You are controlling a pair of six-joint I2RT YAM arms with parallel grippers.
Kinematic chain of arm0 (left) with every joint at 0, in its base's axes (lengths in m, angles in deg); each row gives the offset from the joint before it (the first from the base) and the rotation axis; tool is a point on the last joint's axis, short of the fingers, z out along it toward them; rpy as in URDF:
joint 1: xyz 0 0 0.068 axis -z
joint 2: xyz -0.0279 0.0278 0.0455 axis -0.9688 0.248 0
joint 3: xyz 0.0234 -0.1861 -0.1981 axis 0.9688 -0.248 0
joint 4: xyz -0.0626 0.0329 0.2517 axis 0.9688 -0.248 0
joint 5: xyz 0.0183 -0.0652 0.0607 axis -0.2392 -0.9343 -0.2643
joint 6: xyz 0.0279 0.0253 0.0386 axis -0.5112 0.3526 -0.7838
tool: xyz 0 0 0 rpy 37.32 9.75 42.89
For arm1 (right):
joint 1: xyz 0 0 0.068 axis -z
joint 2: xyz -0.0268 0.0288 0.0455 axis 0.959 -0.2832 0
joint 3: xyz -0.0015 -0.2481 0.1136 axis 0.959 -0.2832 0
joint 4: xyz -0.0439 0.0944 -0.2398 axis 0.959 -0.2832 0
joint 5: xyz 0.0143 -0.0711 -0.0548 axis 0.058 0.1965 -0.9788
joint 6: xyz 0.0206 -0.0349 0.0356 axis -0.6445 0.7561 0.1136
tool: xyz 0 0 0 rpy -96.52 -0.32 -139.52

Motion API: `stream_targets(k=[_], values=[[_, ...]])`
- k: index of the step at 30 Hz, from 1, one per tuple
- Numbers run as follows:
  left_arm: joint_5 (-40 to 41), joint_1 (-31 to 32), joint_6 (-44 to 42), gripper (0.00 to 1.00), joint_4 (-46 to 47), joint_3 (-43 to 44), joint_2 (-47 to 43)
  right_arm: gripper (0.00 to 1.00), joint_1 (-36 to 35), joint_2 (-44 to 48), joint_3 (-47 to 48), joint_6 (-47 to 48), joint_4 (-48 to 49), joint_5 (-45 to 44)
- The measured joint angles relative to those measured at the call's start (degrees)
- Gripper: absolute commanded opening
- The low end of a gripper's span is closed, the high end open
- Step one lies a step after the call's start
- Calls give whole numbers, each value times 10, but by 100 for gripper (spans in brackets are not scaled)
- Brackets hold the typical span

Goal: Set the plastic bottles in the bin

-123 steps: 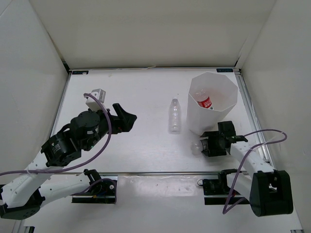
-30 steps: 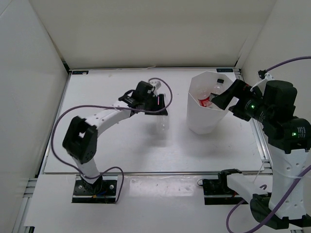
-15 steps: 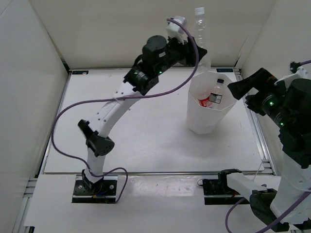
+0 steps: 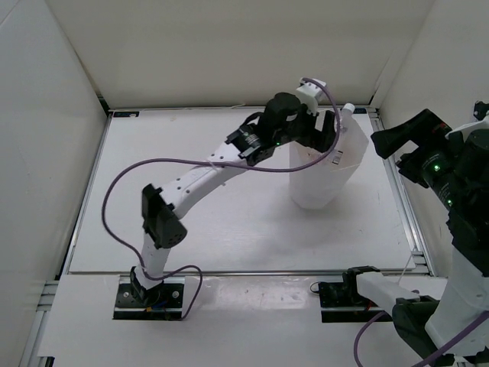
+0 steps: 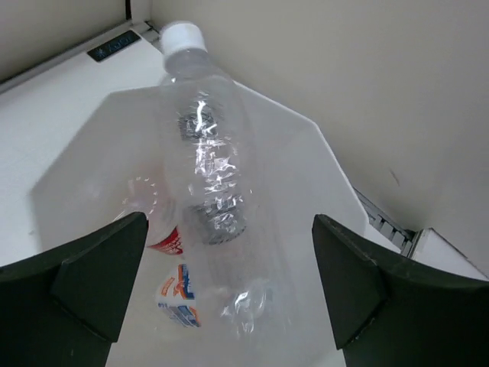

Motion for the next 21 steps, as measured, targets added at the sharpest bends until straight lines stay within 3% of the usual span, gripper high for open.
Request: stream_targets(k=[6, 13, 17, 21], values=[[45, -3, 13, 100, -1, -203, -244, 100, 0, -59, 37, -12, -40, -28], [188, -3, 40, 100, 1, -476, -635, 100, 4, -58, -84, 0, -49, 38], [320, -4, 57, 100, -55, -556, -744, 100, 4, -48, -108, 5, -45, 58], [473, -4, 100, 100, -157, -601, -765, 100, 4, -34, -109, 19, -39, 59]])
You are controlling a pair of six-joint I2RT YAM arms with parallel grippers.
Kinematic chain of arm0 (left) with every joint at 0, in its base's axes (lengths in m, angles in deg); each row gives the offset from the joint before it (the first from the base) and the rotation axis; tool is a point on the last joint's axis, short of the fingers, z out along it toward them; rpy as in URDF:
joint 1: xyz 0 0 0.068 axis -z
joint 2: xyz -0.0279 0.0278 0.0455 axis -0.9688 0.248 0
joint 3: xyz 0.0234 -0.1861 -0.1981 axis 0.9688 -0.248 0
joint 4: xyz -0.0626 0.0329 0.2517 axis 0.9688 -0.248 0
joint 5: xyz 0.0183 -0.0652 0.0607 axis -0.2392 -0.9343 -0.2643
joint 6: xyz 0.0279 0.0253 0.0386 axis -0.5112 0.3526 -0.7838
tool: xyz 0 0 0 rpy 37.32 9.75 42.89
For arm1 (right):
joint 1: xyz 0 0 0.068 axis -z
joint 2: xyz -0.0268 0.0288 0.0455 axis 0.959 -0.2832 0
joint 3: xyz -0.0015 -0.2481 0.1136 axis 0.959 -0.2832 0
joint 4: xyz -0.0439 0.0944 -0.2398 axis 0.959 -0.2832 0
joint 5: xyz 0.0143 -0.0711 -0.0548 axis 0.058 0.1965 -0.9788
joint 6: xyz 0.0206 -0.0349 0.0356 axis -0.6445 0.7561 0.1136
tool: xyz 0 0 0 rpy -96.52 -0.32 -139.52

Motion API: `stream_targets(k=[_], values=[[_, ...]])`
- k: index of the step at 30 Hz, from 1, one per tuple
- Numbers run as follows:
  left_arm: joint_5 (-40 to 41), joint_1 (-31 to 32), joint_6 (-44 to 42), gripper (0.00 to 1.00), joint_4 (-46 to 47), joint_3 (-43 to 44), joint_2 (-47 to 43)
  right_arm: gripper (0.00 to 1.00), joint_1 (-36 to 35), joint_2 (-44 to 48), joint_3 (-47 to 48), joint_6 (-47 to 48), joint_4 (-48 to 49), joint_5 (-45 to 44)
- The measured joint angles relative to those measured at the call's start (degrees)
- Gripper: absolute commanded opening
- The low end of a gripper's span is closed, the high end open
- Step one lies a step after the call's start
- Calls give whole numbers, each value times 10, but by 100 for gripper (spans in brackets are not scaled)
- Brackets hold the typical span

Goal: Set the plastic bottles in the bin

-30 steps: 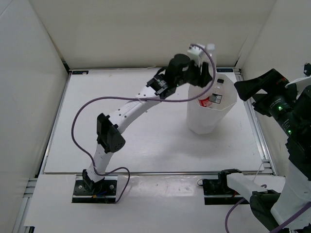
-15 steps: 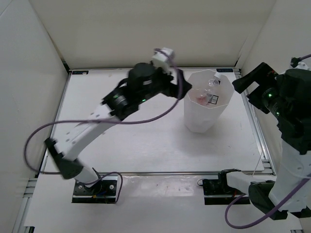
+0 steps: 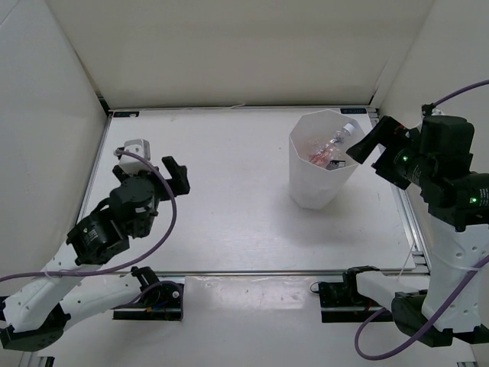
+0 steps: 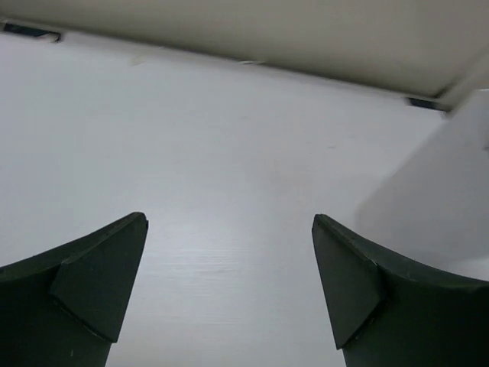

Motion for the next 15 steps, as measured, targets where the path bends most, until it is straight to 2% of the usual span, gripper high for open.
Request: stream_targets(k=[4, 9, 12, 15], values=[[117, 0, 81, 100, -115, -45, -17, 100, 0, 6, 0, 11, 0, -8], [220, 0, 284, 100, -280, -103, -84, 100, 0, 10, -13, 15, 1, -17], [259, 0, 354, 100, -326, -143, -160, 100, 0, 16, -27, 16, -3, -23], [288, 0, 375, 100, -344, -164, -219, 100, 0, 26, -39, 23, -6, -33]])
